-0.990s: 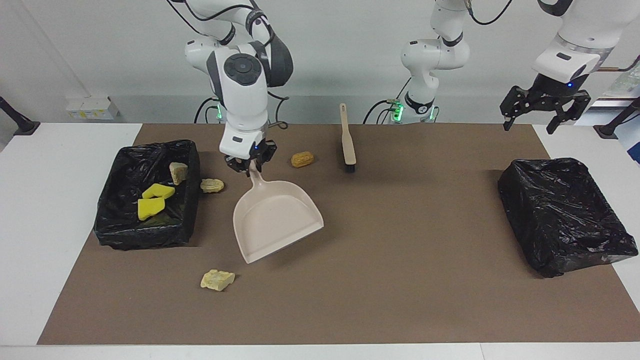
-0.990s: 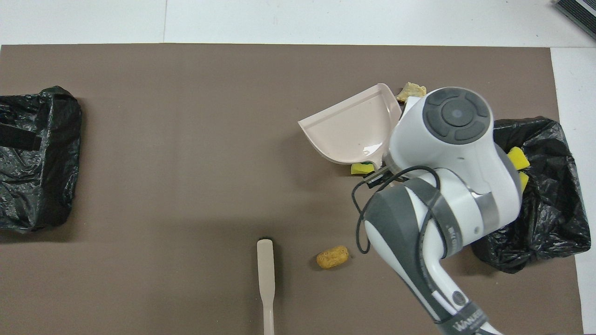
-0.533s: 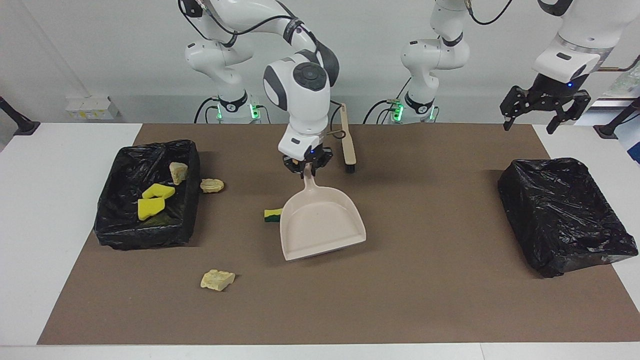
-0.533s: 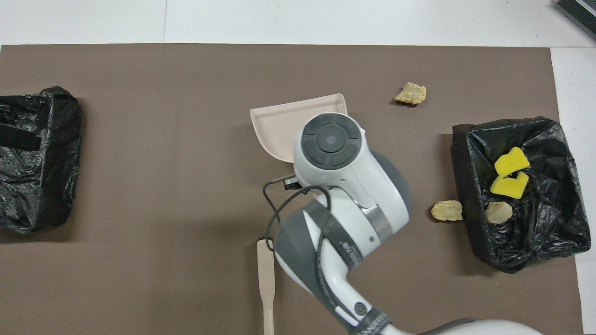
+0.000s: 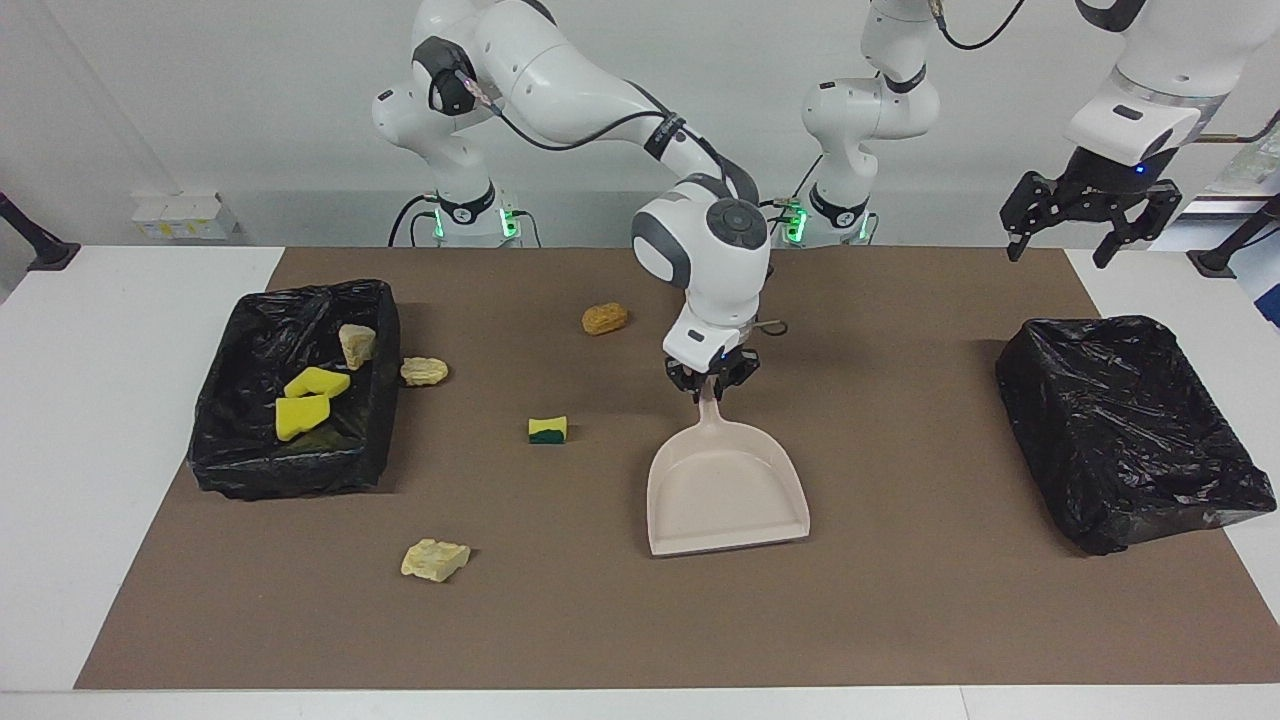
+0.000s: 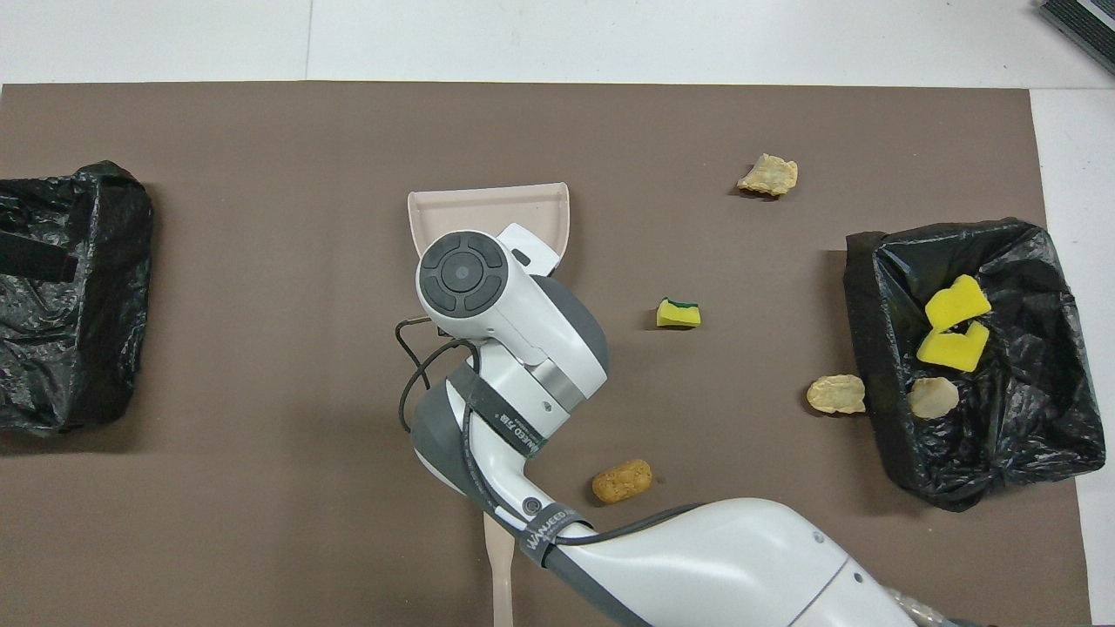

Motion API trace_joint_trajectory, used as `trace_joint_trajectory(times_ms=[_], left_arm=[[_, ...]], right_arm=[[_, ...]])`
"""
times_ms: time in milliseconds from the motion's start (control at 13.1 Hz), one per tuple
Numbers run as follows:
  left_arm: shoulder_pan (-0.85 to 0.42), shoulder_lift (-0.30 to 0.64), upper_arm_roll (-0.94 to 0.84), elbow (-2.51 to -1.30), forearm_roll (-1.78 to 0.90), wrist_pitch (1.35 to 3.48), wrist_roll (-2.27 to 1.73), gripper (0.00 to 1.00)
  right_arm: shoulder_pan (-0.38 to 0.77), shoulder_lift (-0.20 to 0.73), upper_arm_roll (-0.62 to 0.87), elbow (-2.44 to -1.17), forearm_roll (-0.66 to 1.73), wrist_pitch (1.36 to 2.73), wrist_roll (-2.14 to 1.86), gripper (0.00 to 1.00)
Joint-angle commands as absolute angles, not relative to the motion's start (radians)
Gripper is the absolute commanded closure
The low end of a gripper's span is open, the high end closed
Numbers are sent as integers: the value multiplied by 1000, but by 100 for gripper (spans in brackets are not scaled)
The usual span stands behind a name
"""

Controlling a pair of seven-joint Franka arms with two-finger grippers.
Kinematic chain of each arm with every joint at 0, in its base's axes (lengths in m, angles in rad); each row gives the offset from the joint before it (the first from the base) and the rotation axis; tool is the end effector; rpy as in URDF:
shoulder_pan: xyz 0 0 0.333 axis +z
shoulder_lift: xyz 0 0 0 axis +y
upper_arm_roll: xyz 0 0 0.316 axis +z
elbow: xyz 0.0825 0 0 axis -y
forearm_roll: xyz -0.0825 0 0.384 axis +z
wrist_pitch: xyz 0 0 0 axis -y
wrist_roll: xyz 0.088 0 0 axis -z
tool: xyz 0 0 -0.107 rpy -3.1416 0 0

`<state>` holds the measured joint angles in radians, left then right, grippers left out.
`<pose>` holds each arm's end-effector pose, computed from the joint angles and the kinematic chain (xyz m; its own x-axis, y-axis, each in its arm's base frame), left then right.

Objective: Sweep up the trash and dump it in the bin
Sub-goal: 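Bring the dustpan back and set it down with the right gripper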

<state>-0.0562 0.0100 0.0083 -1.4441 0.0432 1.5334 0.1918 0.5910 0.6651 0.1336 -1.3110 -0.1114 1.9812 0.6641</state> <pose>0.5532 -0.0218 0.6752 0.9694 -0.2356 0.0696 -0.2319 -0.9711 -0.0573 0.5686 0.4642 0.3515 0.9969 0.0758 0.0210 0.0756 -0.9971 0.0094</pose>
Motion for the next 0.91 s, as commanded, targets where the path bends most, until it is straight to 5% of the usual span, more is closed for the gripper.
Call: trace_joint_trajectory(times_ms=[0,152,533,838], left_arm=[[-61,11,14,-1424,60,1509,196,0],[-61,11,14,-1424,60,1509,196,0],[-61,11,14,-1425,60,1509,198,0],[-61,11,14,-1424,60,1509,196,0]], right_arm=[[601,663,140,-1273,-130,1960,767,100],[600,655,141,-1279,-117,1960,770,0],[595,540,144,-1339,-100,1904,756,0],[600,352,161,-1582,28,1911,745,0]])
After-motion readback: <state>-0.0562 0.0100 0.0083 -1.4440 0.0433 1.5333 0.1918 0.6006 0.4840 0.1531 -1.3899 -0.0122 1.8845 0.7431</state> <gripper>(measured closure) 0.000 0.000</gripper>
